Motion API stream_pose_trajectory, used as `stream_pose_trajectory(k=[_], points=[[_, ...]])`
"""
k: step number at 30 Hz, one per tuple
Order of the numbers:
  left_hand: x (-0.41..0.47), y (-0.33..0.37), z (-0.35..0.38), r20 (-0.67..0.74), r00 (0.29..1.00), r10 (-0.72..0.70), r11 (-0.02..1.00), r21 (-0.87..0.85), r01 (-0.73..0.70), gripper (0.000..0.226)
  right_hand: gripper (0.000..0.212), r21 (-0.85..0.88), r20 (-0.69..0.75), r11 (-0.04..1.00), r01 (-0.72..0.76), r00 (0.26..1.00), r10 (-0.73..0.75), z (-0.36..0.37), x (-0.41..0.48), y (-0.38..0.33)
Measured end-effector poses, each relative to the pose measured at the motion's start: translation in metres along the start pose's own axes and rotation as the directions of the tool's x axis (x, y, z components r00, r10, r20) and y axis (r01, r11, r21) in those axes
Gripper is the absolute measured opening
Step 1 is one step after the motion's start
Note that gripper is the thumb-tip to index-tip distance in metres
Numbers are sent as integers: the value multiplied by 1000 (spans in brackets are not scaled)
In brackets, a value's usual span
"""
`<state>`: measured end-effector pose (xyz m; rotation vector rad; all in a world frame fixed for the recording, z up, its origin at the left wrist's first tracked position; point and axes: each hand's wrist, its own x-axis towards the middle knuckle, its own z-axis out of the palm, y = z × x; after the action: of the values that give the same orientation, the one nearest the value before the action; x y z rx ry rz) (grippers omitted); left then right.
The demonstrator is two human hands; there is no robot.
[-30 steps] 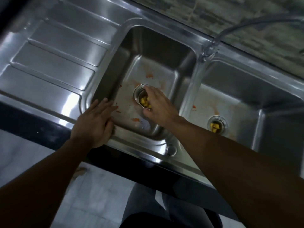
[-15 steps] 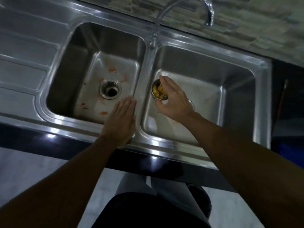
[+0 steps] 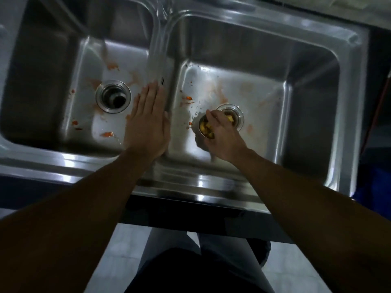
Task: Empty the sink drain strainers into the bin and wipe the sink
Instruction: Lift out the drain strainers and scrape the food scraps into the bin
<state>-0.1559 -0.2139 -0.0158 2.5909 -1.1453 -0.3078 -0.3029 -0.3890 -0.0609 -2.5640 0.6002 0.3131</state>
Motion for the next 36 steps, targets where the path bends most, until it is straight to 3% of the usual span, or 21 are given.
stream_pose_trajectory(k=[11, 15, 21, 27, 31, 36], points=[[4, -5, 9, -66, 997, 30, 999, 22, -28, 57, 90, 28, 104, 998, 59, 993, -62, 41, 18, 10], [4, -7, 11, -77, 996, 32, 999, 31, -30, 57, 89, 58, 80, 992, 109, 990, -113, 44, 16, 15], [4, -7, 12, -79, 996, 34, 998, 50, -30, 59, 102, 127, 157, 989, 73, 983, -93, 38, 12, 21], [4, -8, 12, -78, 996, 47, 998, 56, -43, 59, 60, 84, 23, 996, -1, 1000, -1, 21, -1, 31], [4, -10, 12, -75, 996, 57, 997, 64, -52, 60, 47, 18, 60, 989, -146, 988, 145, 15, -3, 50], [4, -8, 11, -69, 997, 42, 999, 35, -40, 61, 35, -90, 137, 984, -154, 977, 165, 18, -5, 66]])
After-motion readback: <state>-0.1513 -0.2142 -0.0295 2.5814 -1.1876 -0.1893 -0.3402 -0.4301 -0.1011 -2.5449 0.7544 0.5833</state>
